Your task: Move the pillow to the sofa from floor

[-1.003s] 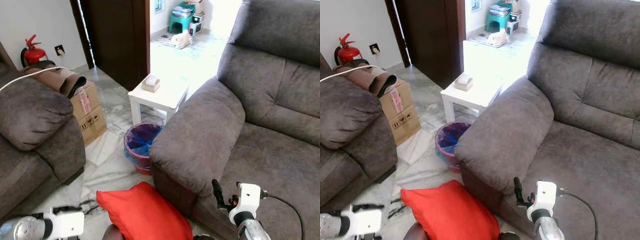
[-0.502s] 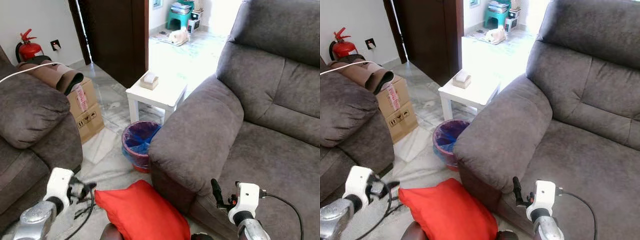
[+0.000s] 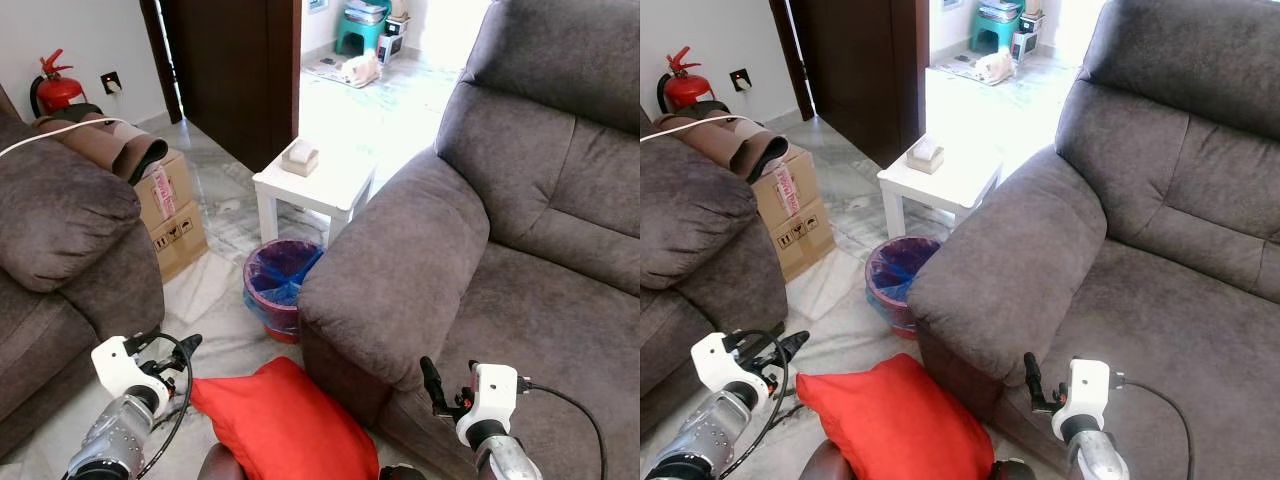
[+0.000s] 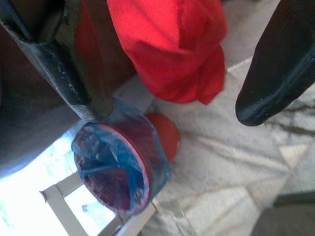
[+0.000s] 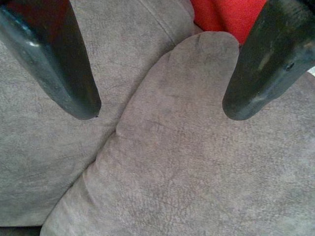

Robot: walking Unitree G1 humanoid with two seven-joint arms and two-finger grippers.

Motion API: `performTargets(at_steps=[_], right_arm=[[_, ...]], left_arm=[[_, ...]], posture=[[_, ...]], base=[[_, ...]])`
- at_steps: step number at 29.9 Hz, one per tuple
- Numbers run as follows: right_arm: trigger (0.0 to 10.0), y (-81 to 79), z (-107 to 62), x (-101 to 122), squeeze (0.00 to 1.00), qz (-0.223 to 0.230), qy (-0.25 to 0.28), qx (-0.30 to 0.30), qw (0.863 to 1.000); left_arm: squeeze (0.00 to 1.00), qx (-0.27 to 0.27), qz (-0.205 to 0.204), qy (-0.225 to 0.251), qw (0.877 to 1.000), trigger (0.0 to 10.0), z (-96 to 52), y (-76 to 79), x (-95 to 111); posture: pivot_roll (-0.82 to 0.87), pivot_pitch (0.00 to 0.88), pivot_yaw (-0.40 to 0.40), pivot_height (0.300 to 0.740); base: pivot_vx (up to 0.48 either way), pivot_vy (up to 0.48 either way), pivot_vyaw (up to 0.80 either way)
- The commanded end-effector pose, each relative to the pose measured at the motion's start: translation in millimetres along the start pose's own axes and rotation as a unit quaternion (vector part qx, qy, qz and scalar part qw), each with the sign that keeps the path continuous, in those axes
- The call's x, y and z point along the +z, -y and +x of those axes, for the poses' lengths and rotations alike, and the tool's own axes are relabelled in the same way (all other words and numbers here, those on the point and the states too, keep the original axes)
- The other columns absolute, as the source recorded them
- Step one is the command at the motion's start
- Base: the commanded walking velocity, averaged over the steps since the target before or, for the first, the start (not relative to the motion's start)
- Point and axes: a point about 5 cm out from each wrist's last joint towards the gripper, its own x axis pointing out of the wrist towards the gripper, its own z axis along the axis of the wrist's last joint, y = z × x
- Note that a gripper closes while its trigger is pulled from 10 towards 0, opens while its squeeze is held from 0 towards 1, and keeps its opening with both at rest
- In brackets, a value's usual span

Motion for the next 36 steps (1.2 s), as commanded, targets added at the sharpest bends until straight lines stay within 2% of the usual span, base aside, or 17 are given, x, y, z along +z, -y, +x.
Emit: performTargets(at_steps=[1,11,17,21,36], right_arm=[[10.0,2.6,-0.4,0,0.0,-0.008,-0.008,0.002,1.0],[10.0,-0.4,-1.1,-4,0.0,-0.011,-0.015,0.009,1.0],[10.0,-2.6,0.7,-3,0.0,-0.014,-0.016,0.011,1.0],[10.0,-2.5,0.4,-3,0.0,-0.014,-0.014,0.011,1.0],[10.0,9.0,-3.8,-1,0.0,-0.028,-0.014,0.007,0.999]], left_arm=[[0.0,-0.003,-0.027,-0.019,0.999,10.0,-0.2,-0.9,-5],[0.0,0.005,-0.049,-0.029,0.998,10.0,-1.3,-3.1,-10],[0.0,-0.003,-0.051,-0.068,0.996,10.0,-4.8,-1.6,-29],[0.0,-0.017,-0.061,-0.086,0.994,10.0,-5.7,0.1,-34],[0.0,-0.001,-0.067,-0.087,0.994,10.0,-7.7,-9.2,-33]], posture=[[0.01,0.122,-0.037,0.607],[0.01,0.127,-0.047,0.607],[0.01,0.13,-0.043,0.607],[0.0,0.132,-0.043,0.607],[-0.03,0.15,-0.076,0.607]], base=[[0.0,0.0,0.0],[0.0,0.0,0.0],[0.0,0.0,0.0],[0.0,0.0,0.0],[0.0,0.0,0.0]])
